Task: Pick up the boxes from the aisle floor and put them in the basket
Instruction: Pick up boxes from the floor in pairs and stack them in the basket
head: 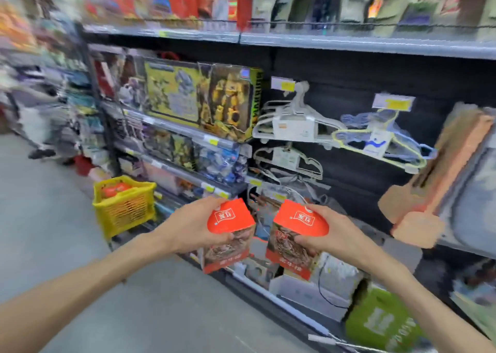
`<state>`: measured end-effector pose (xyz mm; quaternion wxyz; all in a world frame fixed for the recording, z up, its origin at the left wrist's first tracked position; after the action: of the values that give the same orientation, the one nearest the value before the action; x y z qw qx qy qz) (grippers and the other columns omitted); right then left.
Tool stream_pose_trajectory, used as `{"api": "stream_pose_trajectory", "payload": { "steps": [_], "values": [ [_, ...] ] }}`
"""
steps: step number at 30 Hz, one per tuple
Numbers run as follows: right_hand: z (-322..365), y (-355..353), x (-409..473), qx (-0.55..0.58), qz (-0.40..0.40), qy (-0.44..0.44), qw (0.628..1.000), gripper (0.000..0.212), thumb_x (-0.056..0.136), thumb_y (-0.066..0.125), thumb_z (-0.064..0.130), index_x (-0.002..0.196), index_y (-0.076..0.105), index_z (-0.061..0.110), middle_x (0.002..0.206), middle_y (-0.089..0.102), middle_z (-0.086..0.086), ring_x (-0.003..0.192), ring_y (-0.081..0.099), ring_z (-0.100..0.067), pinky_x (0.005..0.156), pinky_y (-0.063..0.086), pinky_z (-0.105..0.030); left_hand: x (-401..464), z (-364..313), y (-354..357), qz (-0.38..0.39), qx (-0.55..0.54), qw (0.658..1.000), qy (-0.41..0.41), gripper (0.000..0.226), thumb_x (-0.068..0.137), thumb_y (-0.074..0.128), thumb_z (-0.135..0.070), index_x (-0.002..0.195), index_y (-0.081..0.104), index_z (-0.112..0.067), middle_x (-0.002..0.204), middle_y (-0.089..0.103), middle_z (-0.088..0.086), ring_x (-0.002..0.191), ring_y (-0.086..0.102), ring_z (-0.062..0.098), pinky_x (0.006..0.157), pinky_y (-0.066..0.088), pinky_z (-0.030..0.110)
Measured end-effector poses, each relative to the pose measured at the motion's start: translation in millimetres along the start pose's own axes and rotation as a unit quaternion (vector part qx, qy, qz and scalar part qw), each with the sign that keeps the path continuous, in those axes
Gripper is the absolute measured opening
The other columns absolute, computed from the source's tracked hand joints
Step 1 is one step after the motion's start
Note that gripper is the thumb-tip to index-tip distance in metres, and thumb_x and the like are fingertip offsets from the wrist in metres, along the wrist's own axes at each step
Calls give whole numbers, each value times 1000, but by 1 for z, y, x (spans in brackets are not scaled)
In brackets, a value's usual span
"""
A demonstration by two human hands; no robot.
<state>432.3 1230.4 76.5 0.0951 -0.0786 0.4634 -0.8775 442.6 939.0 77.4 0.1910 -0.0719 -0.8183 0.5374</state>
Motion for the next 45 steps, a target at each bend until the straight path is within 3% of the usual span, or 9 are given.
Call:
{"api": "stream_pose_trajectory", "payload": {
  "steps": [10,17,22,25,29,32,35,40,45],
  "values": [
    [260,187,209,29,103,-153,982,89,68,77,65,142,39,32,116,55,12,91,59,-1,74,49,-22,-82,301,-133,-51,59,976,-201,89,73,71,-63,146,40,-24,137,56,-1,117,56,18,93,43,27],
    [407,303,344,52,168,-240,955,62,74,79,52,124,44,40,104,56,21,85,59,9,65,51,-13,-103,478,-202,-81,43,950,-299,89,69,66,-69,143,43,-25,129,57,-7,111,57,14,85,43,25],
    [506,372,453,32,190,-285,939,78,68,76,64,134,46,35,109,58,16,89,61,0,77,54,-27,-104,602,-256,-102,64,930,-349,93,62,56,-75,141,44,-27,132,59,-5,114,57,15,97,47,36],
    [568,414,512,34,216,-305,927,67,70,78,60,125,48,36,106,60,17,88,61,1,76,54,-26,-103,675,-290,-120,58,918,-375,94,63,57,-74,142,43,-25,132,58,-4,115,56,16,97,46,38],
    [641,469,585,39,214,-334,917,76,65,78,64,129,53,32,104,64,13,86,63,-2,77,56,-36,-97,770,-324,-126,67,914,-381,96,64,56,-75,143,43,-22,130,58,-1,116,56,19,97,46,41],
    [688,512,637,22,201,-346,916,88,65,73,70,140,42,34,114,60,12,94,61,-6,84,54,-35,-85,848,-344,-130,65,914,-379,98,62,56,-76,142,44,-21,130,59,0,116,57,20,96,46,41],
    [728,551,685,4,191,-340,921,84,70,72,67,141,41,34,115,58,8,97,59,-9,86,51,-33,-66,929,-358,-123,62,924,-357,95,64,57,-78,142,44,-25,131,58,-5,113,57,15,96,47,38],
    [773,604,771,12,178,-290,940,74,73,75,61,134,46,31,117,57,9,98,58,-8,85,51,-31,-18,1057,-386,-88,68,946,-305,93,66,57,-76,143,42,-27,135,57,-6,117,56,15,96,45,32],
    [776,630,856,10,138,-196,971,86,64,74,69,135,46,30,122,60,9,97,62,-8,88,52,-34,60,1152,-397,-35,42,972,-228,89,68,65,-64,143,45,-20,136,56,0,118,54,17,89,34,18]
  ]
}}
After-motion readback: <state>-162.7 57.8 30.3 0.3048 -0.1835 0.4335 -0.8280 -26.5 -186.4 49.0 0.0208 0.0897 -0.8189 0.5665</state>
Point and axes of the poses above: each hand's wrist, its own x-axis towards the middle knuckle, its own y-axis out of the palm, z = x × y, the point moved 8 cm from there along x, towards the middle knuckle
